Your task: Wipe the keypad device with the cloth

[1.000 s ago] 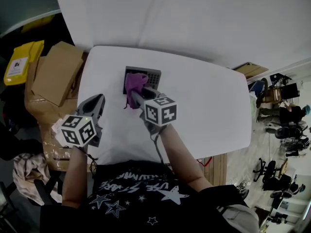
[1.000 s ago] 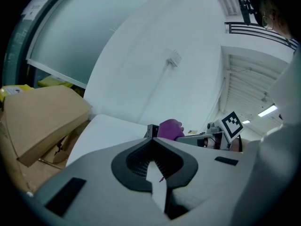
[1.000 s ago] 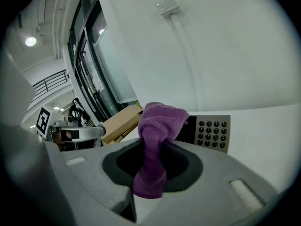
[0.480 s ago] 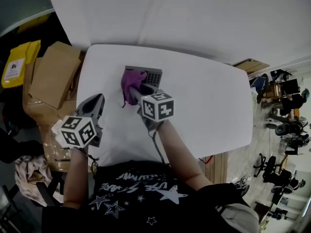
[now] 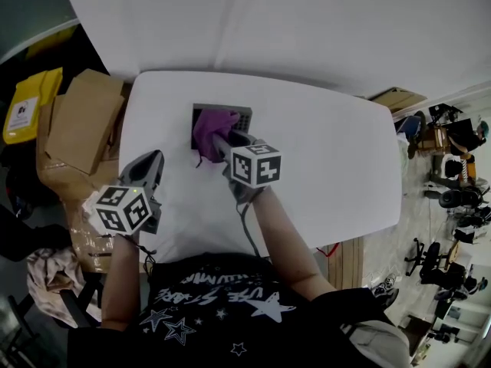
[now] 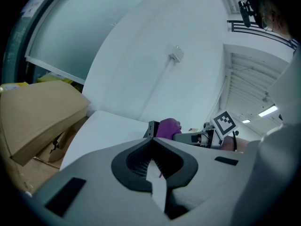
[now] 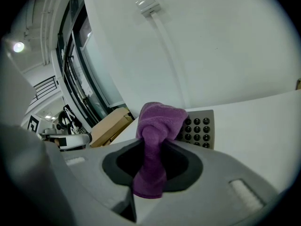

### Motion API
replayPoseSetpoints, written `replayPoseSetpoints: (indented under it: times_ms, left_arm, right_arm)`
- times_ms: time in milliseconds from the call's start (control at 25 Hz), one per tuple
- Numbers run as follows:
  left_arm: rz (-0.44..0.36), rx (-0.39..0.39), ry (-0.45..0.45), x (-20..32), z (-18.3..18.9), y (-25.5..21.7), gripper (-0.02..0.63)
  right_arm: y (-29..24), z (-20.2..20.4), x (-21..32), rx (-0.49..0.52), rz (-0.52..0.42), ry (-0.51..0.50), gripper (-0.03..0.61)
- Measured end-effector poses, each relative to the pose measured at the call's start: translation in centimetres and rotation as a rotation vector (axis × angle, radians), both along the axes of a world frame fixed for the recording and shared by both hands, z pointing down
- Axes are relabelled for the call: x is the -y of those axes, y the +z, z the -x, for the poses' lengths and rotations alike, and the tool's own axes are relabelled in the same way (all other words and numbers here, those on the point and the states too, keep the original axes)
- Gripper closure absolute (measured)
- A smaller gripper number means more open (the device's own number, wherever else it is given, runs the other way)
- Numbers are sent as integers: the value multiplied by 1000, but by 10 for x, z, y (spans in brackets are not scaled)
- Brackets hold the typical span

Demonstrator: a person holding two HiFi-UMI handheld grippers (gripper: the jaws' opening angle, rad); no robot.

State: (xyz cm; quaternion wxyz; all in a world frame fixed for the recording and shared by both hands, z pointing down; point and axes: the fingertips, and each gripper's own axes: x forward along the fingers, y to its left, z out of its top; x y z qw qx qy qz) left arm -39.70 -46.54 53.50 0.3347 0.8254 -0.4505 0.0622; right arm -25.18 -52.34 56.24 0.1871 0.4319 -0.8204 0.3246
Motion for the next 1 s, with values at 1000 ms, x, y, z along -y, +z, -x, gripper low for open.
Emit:
replayPoseSetpoints:
  times_ms: [1000]
  left_arm:
    - [-18, 27, 77, -26, -44, -14, 607]
  right_arm:
    - [14, -94, -27, -41, 36, 145, 479]
